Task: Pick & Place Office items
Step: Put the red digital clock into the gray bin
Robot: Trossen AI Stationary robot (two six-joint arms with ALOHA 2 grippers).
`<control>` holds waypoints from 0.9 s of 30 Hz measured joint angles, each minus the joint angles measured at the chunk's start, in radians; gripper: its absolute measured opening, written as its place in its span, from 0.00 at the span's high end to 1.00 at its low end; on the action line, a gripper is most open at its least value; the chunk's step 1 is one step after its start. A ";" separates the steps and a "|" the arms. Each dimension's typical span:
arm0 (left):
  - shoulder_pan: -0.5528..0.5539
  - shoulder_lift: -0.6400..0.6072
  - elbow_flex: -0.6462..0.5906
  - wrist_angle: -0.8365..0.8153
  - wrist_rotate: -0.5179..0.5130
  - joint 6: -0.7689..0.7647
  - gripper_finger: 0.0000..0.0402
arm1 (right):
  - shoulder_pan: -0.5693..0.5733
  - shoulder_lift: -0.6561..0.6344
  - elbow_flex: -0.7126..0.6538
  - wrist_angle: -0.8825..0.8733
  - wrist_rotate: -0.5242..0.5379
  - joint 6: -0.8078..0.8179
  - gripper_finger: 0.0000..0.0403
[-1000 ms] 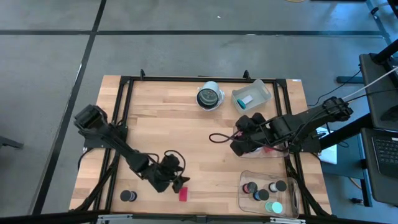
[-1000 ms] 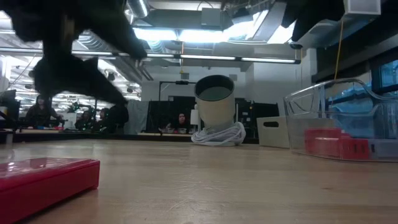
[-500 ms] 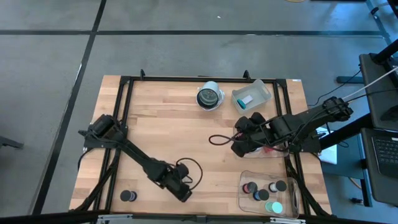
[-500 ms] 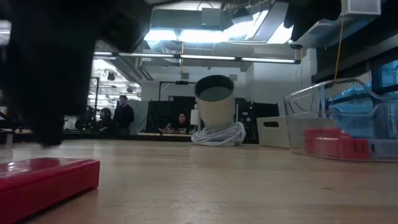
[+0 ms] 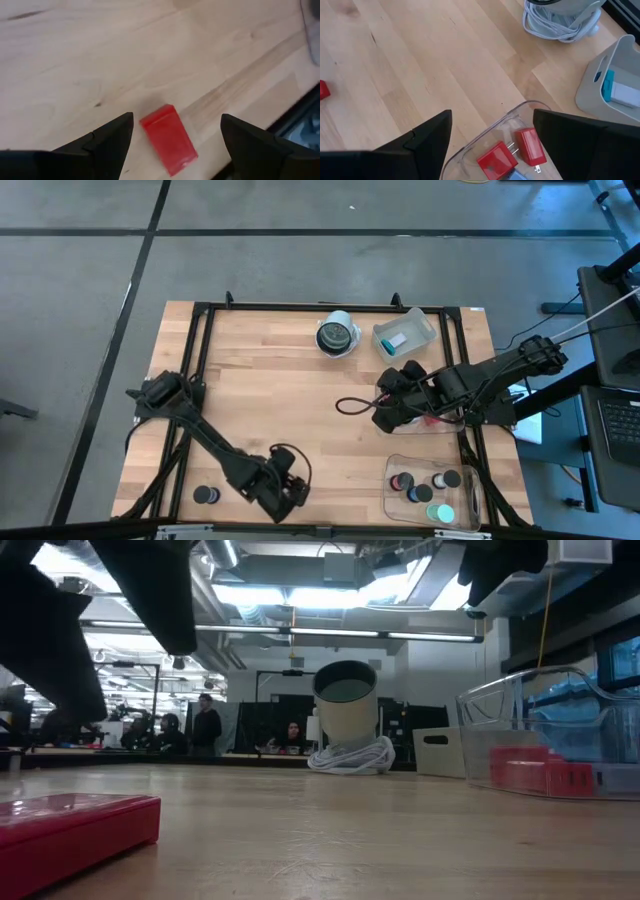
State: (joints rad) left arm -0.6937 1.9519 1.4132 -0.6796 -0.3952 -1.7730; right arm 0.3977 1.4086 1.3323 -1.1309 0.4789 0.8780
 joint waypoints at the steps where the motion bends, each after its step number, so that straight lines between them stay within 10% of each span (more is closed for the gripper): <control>1: -0.005 0.007 0.000 0.004 -0.009 -0.019 0.26 | 0.000 0.000 0.000 0.000 0.000 -0.001 0.30; 16: -0.005 0.120 0.000 0.119 0.050 0.001 0.26 | 0.000 0.000 0.000 0.002 0.003 -0.023 0.30; 27: 0.000 0.130 0.000 0.109 -0.018 0.439 0.27 | 0.000 0.000 0.000 0.005 0.011 -0.023 0.30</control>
State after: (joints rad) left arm -0.6939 2.0819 1.4128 -0.5708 -0.4134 -1.3339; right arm 0.3973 1.4086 1.3323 -1.1259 0.4900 0.8547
